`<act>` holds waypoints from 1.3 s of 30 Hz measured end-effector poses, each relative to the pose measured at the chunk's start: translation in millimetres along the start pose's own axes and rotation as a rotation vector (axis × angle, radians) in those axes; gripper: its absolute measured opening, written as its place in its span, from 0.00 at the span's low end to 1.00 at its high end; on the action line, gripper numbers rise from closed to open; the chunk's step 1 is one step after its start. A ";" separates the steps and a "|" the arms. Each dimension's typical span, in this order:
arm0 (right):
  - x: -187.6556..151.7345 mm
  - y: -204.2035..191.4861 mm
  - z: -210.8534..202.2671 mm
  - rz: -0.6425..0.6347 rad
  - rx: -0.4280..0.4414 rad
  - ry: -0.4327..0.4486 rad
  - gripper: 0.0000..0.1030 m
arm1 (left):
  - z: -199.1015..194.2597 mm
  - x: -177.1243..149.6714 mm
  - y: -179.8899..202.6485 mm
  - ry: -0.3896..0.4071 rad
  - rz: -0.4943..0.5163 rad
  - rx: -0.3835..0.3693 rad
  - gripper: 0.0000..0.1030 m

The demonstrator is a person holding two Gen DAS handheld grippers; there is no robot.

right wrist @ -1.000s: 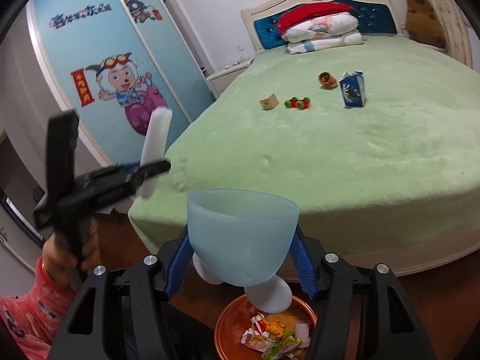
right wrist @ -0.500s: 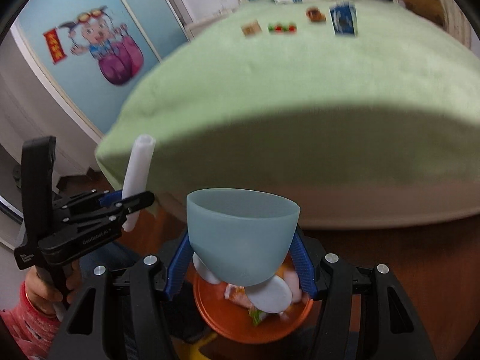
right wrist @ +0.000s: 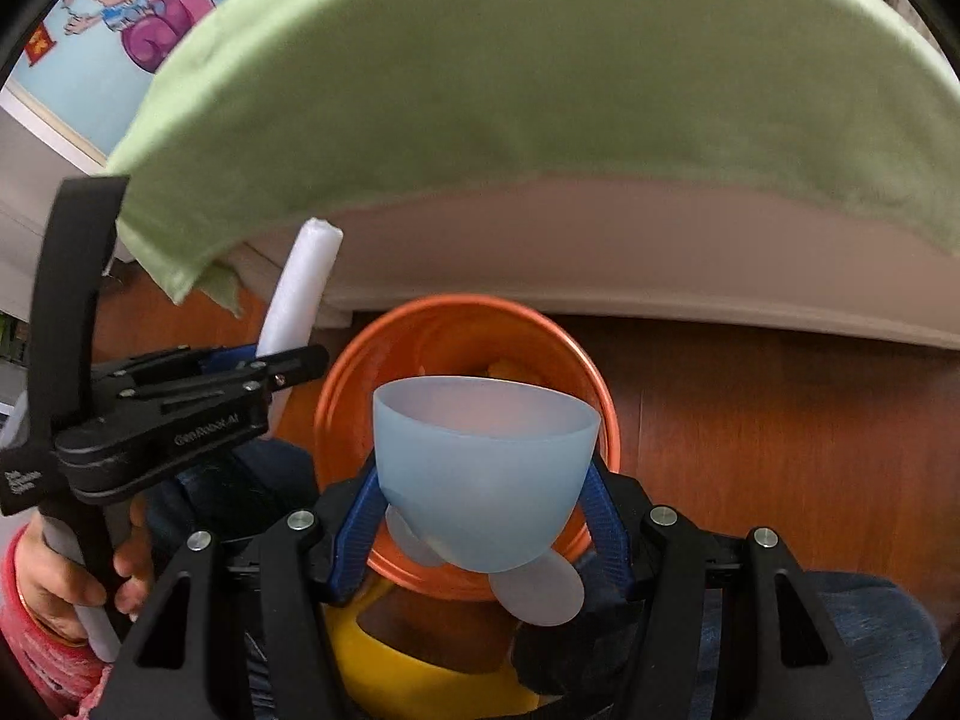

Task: Collect trash
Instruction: 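Carry foam tube and blue cup over the orange bucket and open both tools, then grasp the wooden block with the left tool while the right tool grasps the milk carton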

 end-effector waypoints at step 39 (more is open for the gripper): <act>-11.2 9.5 26.1 0.044 -0.041 -0.077 0.73 | 3.8 -8.2 4.6 -0.014 0.014 0.037 0.74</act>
Point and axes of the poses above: each gripper's, at about its wrist camera, not at the fingertips, and z roughly the way its jaws point, y to its right, x to its top, the point moved 10 cm from there along z, roughly the way its jaws point, and after that the axes turned 9 degrees about z, right-handed, at the moved point
